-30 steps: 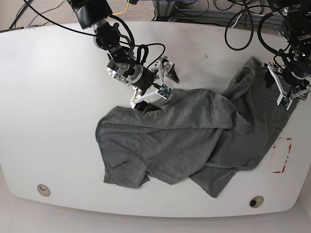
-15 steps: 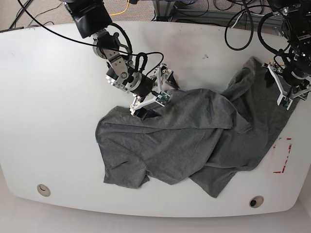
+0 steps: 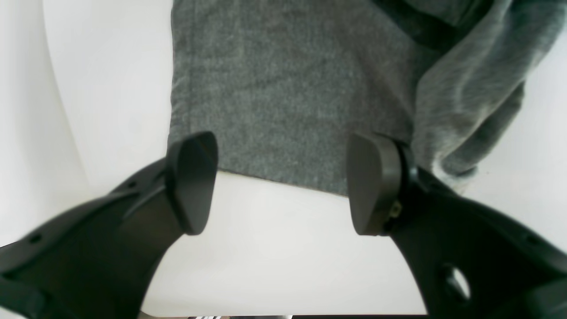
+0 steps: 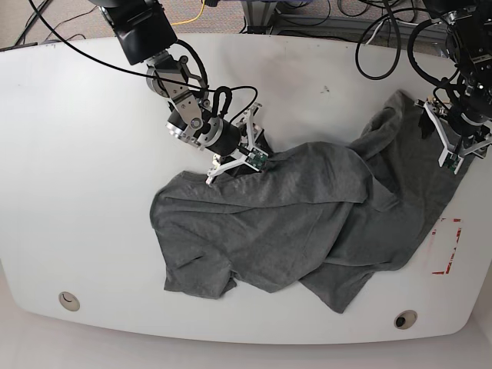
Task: Layout the t-shirt on the table in an organized manner, then fold the t-shirt properly
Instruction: 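Hold the collar with the right gripper, grasp hem with left, then lift the t-shirt with both grippers and stretch it apart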
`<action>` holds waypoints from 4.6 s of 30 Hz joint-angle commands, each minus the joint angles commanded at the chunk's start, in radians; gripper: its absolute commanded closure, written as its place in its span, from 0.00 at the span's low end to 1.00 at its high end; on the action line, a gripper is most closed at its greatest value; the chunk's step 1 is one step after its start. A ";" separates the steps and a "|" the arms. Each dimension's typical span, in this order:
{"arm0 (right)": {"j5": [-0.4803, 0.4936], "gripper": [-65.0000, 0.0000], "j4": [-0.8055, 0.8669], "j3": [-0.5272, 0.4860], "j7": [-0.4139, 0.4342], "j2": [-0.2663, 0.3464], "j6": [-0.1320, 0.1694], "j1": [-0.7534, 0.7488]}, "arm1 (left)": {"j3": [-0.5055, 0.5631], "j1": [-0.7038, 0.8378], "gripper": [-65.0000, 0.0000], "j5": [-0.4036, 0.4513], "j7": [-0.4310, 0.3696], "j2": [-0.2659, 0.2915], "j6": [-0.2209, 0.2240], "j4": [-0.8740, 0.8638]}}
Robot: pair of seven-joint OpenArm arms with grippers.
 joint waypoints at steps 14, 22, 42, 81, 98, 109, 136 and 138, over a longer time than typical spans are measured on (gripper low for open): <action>0.000 1.00 0.170 0.121 -0.002 0.000 0.006 -0.130 | -0.086 -0.086 0.34 0.000 0.000 0.000 0.006 -0.060; 0.000 1.00 0.264 0.196 -0.002 0.002 0.009 -0.226 | -0.207 -0.195 0.34 0.000 0.000 -0.014 0.002 -0.258; 0.000 1.00 0.319 0.213 -0.002 0.002 0.009 -0.347 | -0.224 -0.302 0.25 -0.003 -0.276 -0.121 0.000 -0.760; 0.000 1.00 0.336 0.213 -0.002 0.000 0.008 -0.356 | -0.117 -0.361 0.19 -0.002 -0.358 -0.166 0.080 -0.974; 0.009 1.00 0.468 0.307 -0.003 -0.031 0.009 -0.416 | -0.106 -0.341 1.00 -0.003 -0.311 -0.164 0.064 -0.896; 0.011 1.00 0.571 0.443 -0.002 -0.040 0.012 -0.494 | -0.107 -0.295 1.00 -0.003 -0.127 -0.112 -0.016 -0.463; 0.172 1.00 0.589 0.904 -0.078 -0.041 0.202 -0.381 | -0.106 -0.324 1.00 0.000 -0.009 -0.084 -0.016 -0.127; 0.172 1.00 0.589 0.927 -0.078 -0.041 0.202 -0.374 | -0.106 -0.322 1.00 0.000 -0.008 -0.084 -0.016 -0.127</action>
